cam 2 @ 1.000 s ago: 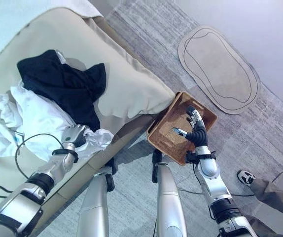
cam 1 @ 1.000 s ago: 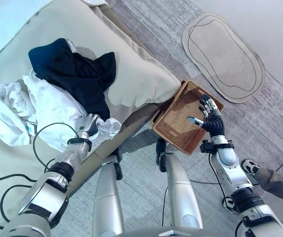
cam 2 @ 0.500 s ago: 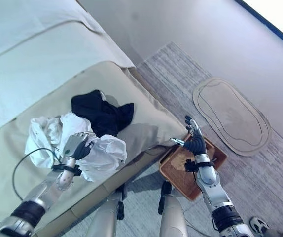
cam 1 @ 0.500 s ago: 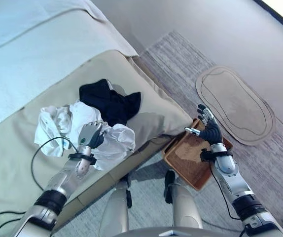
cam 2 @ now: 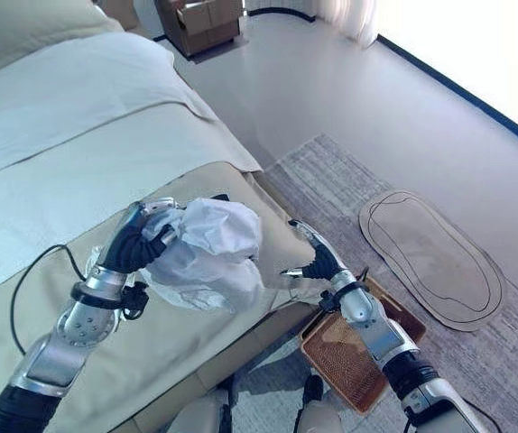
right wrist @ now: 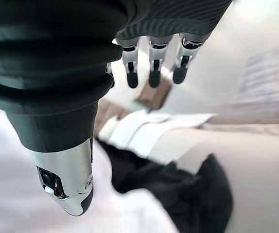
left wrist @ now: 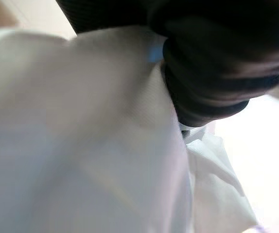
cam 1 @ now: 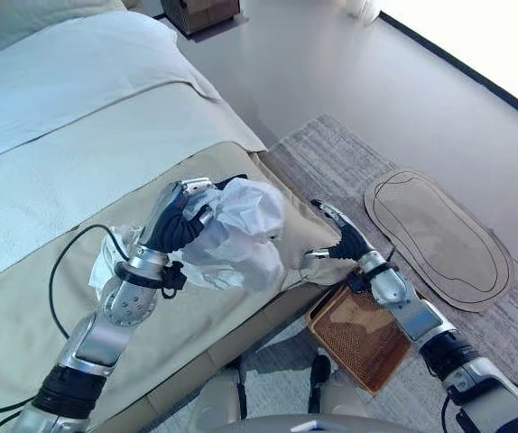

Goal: Pick up clothes into the bucket

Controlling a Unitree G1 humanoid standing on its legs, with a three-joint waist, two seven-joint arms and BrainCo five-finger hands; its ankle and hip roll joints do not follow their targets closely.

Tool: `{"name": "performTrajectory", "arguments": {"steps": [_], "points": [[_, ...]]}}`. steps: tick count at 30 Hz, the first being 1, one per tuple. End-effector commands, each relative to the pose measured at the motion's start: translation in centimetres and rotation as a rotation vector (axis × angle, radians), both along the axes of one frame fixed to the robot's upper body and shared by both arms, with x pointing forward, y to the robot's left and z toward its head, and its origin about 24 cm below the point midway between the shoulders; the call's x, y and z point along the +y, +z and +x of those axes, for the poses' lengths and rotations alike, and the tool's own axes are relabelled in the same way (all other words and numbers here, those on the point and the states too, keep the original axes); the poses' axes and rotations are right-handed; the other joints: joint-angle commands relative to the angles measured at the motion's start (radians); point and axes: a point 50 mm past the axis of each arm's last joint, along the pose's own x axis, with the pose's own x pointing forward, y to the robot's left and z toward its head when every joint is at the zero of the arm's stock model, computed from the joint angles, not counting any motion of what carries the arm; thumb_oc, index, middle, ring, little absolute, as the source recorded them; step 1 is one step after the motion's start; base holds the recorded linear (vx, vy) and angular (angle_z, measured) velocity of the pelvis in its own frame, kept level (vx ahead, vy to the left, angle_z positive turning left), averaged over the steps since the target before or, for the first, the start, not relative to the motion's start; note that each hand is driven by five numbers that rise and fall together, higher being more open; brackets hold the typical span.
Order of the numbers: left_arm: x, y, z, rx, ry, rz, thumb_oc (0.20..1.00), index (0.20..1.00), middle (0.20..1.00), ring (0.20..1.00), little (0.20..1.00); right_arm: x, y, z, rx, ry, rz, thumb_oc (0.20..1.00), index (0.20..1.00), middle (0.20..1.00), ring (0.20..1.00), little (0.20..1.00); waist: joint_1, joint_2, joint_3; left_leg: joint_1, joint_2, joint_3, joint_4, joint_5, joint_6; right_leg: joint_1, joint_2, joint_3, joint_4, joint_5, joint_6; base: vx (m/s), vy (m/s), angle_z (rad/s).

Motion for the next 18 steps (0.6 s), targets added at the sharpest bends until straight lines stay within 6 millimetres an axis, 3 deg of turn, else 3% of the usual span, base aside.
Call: {"name": "performTrajectory", "arguments": {"steps": [1,5,6,11,18], "points": [[-2.5,4.2,-0.8,-0.140,-0.246,-0.165,0.200,0.200,0.200,0.200,0.200,3.6,3.2,-0.2,-0.121,0.229,-0.024,1.000,1.000,1.000,1.000,1.000,0.007,-0.032,-0.042,0.051,0.032,0.026,0.019,-0.085,-0.033,0.023,-0.075,-0.019,-0.163,0.212,0.057,0.10,-0.032,-0.01],[-4.0,4.5,-0.5,-0.148,-0.303,-0.146,0.200,0.200,0.200,0.200,0.200,5.2,3.6,-0.9,-0.089,0.319,0.031,1.000,1.000,1.000,1.000,1.000,0.003,-0.031,-0.049,0.077,0.031,0.029,0.011,-0.088,-0.033,0.045,-0.069,-0.020,-0.167,0.207,0.057,0.05,-0.021,-0.02],[-5.2,4.5,-0.4,-0.135,-0.352,-0.167,0.200,0.200,0.200,0.200,0.200,6.5,3.4,-1.2,-0.050,0.367,0.082,1.000,1.000,1.000,1.000,1.000,0.000,-0.030,-0.057,0.087,0.032,0.032,0.007,-0.089,-0.033,0.053,-0.068,-0.019,-0.170,0.205,0.057,0.04,-0.016,-0.04],[-7.1,4.6,-0.2,-0.114,-0.430,-0.182,0.200,0.200,0.200,0.200,0.200,9.2,3.0,-2.1,0.058,0.497,0.166,1.000,1.000,1.000,1.000,1.000,0.000,-0.031,-0.067,0.110,0.036,0.035,-0.001,-0.092,-0.034,0.074,-0.065,-0.021,-0.174,0.199,0.055,0.02,-0.012,-0.01],[-8.1,5.3,-0.4,-0.118,-0.499,-0.179,0.200,0.200,0.200,0.200,0.200,10.5,2.3,-3.3,0.175,0.601,0.219,1.000,1.000,1.000,1.000,1.000,-0.002,-0.031,-0.086,0.129,0.039,0.034,-0.011,-0.092,-0.039,0.095,-0.059,-0.030,-0.181,0.194,0.055,0.01,-0.008,0.01]]}}
